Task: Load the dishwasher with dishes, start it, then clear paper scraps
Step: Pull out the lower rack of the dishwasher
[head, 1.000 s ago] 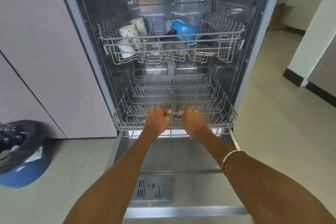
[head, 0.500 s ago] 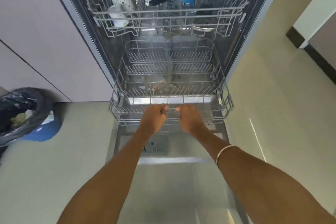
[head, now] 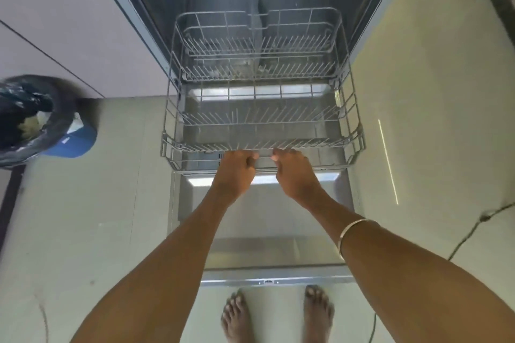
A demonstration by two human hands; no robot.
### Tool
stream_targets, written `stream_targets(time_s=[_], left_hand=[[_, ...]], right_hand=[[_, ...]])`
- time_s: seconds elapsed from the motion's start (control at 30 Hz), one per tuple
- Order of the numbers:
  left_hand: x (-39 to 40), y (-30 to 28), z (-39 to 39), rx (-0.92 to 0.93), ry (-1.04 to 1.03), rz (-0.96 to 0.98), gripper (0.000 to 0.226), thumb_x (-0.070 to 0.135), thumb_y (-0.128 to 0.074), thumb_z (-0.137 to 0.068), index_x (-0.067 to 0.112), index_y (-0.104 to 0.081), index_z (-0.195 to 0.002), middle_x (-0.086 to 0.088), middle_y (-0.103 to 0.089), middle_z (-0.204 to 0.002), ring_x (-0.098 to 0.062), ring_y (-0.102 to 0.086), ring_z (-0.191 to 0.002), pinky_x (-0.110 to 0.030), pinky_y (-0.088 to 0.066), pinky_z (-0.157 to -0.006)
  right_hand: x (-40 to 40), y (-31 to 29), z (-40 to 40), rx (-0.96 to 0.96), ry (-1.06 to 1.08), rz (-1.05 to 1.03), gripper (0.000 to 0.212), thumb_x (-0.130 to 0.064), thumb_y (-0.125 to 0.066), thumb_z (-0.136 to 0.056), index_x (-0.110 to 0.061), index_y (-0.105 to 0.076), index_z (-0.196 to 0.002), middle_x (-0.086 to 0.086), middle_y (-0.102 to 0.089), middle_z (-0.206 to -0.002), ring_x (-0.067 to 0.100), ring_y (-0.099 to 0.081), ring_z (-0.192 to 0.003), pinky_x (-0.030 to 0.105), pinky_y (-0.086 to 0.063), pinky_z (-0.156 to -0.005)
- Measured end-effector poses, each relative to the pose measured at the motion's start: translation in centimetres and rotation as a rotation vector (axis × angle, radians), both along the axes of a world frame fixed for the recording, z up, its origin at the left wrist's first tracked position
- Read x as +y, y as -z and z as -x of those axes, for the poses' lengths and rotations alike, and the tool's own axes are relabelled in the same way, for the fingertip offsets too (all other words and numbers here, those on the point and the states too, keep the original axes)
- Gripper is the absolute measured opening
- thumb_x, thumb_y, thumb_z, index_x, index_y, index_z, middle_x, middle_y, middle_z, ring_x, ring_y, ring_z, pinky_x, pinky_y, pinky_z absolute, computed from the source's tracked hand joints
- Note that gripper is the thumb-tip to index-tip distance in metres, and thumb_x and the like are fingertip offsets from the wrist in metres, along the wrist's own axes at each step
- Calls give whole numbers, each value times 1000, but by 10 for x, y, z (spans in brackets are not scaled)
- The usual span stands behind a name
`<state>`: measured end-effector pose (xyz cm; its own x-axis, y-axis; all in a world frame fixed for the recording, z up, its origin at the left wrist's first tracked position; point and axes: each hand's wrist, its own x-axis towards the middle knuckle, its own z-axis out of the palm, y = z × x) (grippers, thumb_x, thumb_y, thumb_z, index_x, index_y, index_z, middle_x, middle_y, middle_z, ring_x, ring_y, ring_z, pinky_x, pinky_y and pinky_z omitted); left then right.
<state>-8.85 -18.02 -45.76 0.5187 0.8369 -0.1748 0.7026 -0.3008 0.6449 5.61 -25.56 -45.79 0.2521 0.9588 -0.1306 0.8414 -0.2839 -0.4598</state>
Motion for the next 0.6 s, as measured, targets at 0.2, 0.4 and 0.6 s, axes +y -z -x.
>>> stream_targets(time_s=[0.2,0.4,0.6], left_hand=[[-36,-7,15,52,-1,85,34,13,-47,-99,8,-60,-68,-11,-56,-62,-31,-50,-61,-34,-40,-63],[-66,-9,34,67,43,116,40,13,-46,-98,13,-44,-58,-1,-41,-49,-24,-39,-50,-34,-39,-58],[-88,-15,42,117,65,133,39,14,-45,-100,20,-49,-62,2,-46,-51,-32,-52,-57,-42,-51,-66]], right_hand=[[-35,-4,17,4,7,62,20,-2,-51,-92,-10,-65,-104,14,-67,-91,32,-63,-84,26,-33,-68],[-66,-13,30,42,-17,115,22,2,-50,-91,-10,-65,-101,13,-67,-92,31,-63,-85,26,-34,-68],[-87,-16,39,82,-30,161,20,0,-50,-93,-8,-65,-102,13,-67,-89,31,-63,-84,30,-41,-68]])
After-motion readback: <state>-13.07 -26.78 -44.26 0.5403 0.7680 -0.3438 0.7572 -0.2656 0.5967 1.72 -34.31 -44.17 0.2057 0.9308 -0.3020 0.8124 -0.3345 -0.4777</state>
